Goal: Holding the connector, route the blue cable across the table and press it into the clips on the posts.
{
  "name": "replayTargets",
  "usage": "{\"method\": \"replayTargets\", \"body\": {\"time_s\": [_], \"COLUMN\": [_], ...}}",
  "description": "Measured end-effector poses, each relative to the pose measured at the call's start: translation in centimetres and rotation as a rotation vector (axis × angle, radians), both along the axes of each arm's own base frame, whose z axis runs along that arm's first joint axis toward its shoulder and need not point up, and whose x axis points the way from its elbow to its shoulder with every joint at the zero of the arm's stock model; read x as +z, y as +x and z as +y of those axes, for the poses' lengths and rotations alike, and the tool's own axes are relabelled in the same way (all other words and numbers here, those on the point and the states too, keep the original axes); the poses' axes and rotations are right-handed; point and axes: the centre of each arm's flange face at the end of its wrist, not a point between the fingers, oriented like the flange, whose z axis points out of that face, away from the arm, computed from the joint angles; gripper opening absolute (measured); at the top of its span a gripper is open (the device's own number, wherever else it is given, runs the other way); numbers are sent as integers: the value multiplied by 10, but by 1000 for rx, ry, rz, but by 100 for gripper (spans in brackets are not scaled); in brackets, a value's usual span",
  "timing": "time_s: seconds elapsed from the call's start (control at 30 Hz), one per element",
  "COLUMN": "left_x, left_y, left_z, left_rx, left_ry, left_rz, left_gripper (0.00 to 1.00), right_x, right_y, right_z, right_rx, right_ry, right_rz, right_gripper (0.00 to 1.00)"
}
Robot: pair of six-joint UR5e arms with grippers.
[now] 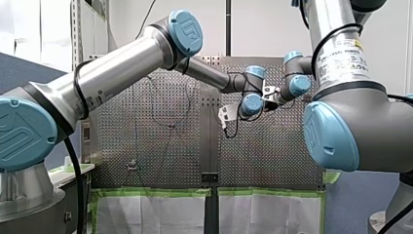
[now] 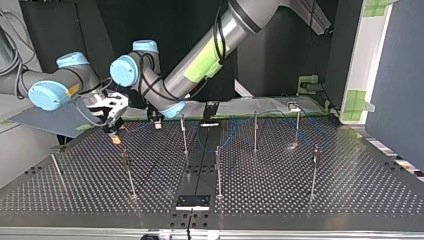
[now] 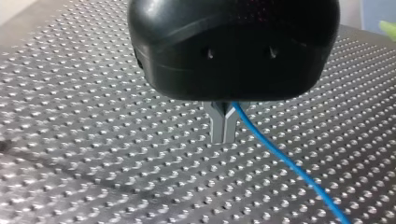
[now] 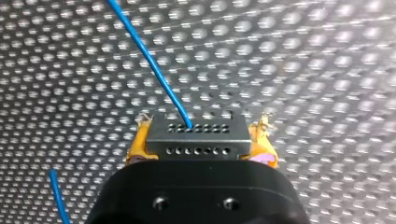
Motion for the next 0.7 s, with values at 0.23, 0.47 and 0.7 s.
{"method": "replayTargets", "body": {"time_s": [0.23,0.47,0.7], "left_x": [27,73,118], "left_y": [-7,-16,-25], "left_z": [5,7,11], "left_rx": [-11,-19,-23], "left_ry": [-9,-43,-74], "left_rz": [-41,-95,-141], "left_gripper": [2,2,2], "right_x": [41,80,118], "right_y": [-6,-9,-12], "right_z": [7,21,34], "right_rx": [-4,-3,-4], "right_ry": [-27,-64,-106], "right_rz": [-22,-33,-49], "right_gripper": [0,0,0]}}
